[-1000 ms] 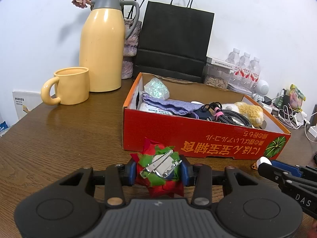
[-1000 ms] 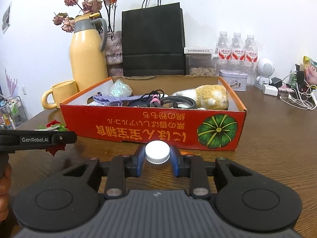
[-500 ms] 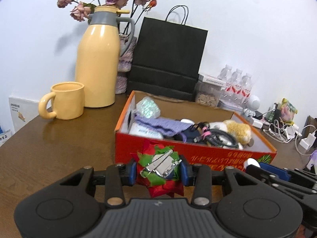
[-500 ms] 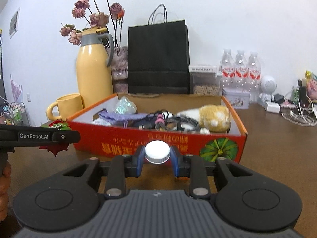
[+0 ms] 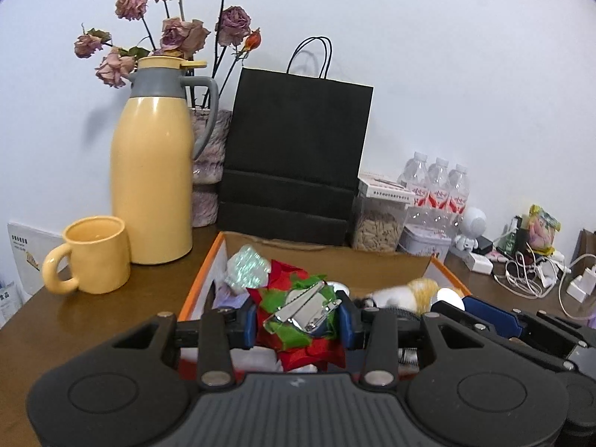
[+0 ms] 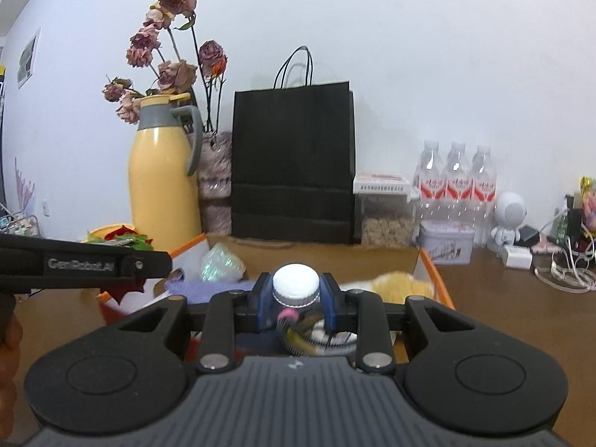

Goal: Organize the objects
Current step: 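Carry the rose and bottle cap into the box and open both tools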

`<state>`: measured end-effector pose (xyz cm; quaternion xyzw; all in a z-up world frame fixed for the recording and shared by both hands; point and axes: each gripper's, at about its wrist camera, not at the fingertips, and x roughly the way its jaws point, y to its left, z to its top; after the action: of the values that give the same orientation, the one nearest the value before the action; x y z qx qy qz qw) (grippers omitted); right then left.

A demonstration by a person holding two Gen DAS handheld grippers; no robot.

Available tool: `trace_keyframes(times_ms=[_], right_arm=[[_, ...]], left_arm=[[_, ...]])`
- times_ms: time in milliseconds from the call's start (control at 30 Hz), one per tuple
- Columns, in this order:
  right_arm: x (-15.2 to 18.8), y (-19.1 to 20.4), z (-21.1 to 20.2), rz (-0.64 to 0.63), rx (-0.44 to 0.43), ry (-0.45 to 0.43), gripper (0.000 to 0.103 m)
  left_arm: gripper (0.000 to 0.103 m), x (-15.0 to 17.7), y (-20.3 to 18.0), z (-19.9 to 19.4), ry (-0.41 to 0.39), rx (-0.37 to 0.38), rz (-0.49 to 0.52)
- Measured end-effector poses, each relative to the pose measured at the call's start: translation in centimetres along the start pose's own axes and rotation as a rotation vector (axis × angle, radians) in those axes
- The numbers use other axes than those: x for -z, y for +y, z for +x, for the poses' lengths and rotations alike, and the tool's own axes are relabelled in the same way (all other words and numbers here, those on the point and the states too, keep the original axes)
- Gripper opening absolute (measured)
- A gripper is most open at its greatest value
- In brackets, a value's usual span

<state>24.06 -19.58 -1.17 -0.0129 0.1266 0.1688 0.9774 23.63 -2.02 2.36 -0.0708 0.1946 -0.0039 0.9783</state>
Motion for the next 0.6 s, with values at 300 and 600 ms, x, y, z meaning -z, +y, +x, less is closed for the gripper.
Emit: trace_keyframes(times_ms=[300, 600], right_arm=[[0.0, -1.9, 4.1, 0.043, 0.021, -0.001, 0.028], [0.3, -3.1, 6.3, 0.029, 0.021, 0.018, 0.028]], left_arm=[[0.038, -1.3, -0.3, 5.3, -0.002, -0.051, -0.046], [0.038, -1.6, 0.4, 8.1, 0.019, -0.045, -0.028]])
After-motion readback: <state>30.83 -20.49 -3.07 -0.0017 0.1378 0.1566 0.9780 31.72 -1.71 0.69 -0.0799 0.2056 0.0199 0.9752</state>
